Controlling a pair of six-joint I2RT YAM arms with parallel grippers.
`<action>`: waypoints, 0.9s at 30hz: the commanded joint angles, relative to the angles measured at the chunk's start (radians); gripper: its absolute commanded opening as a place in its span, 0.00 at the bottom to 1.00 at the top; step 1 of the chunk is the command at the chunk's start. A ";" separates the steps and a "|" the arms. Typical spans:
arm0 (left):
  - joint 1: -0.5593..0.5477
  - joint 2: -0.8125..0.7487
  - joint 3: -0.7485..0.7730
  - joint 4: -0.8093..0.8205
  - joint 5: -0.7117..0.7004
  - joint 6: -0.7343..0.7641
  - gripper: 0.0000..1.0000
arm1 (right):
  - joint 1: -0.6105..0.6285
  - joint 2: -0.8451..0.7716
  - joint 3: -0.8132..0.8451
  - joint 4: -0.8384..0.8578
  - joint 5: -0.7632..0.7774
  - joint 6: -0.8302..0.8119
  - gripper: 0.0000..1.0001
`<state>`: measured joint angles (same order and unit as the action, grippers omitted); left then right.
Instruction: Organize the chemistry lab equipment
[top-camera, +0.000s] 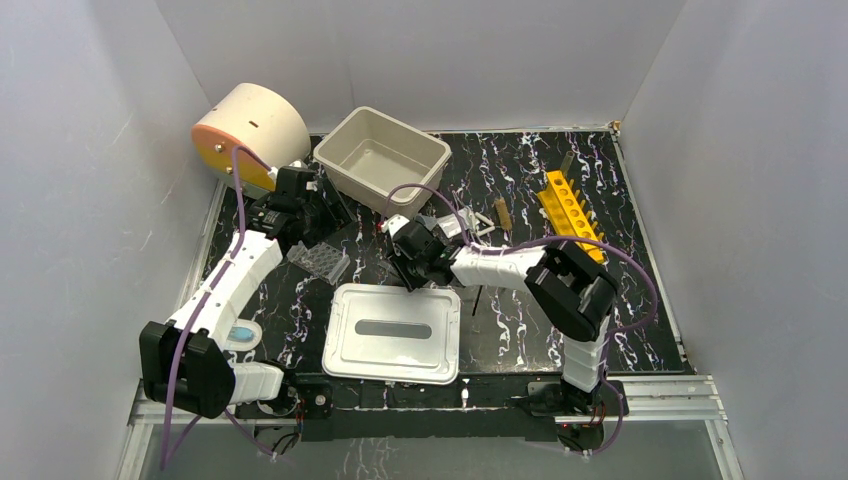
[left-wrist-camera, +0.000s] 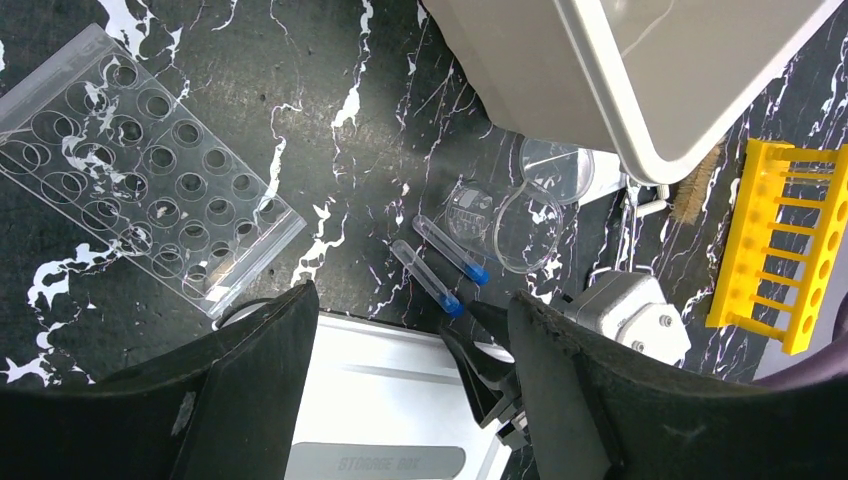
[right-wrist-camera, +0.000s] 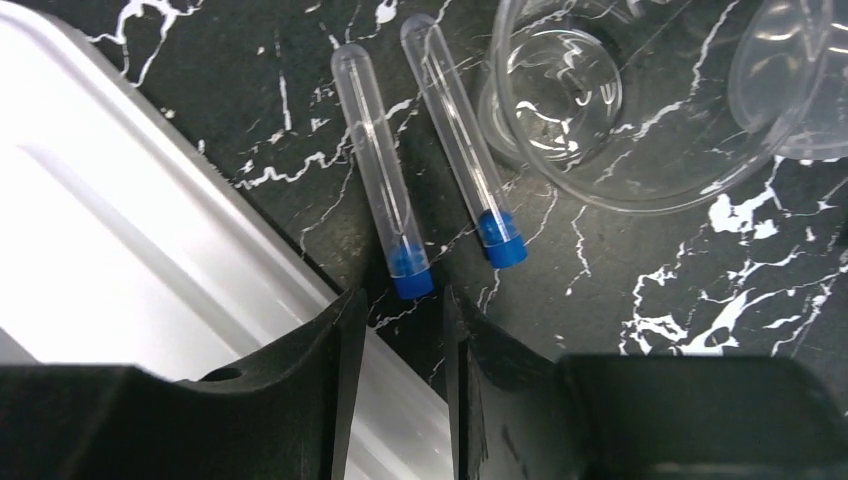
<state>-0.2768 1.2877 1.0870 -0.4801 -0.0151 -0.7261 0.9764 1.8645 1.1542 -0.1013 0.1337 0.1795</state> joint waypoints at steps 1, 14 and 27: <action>0.007 -0.036 0.025 -0.018 -0.023 0.005 0.69 | 0.000 0.018 0.068 0.037 0.070 -0.016 0.44; 0.008 -0.024 0.036 -0.014 -0.019 0.012 0.70 | 0.002 0.092 0.122 0.026 0.048 -0.047 0.44; 0.012 -0.025 0.046 -0.028 -0.031 0.010 0.71 | 0.008 0.164 0.163 0.036 0.043 -0.124 0.34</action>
<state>-0.2745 1.2877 1.0946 -0.4808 -0.0196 -0.7216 0.9771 1.9820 1.2709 -0.0753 0.1719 0.1123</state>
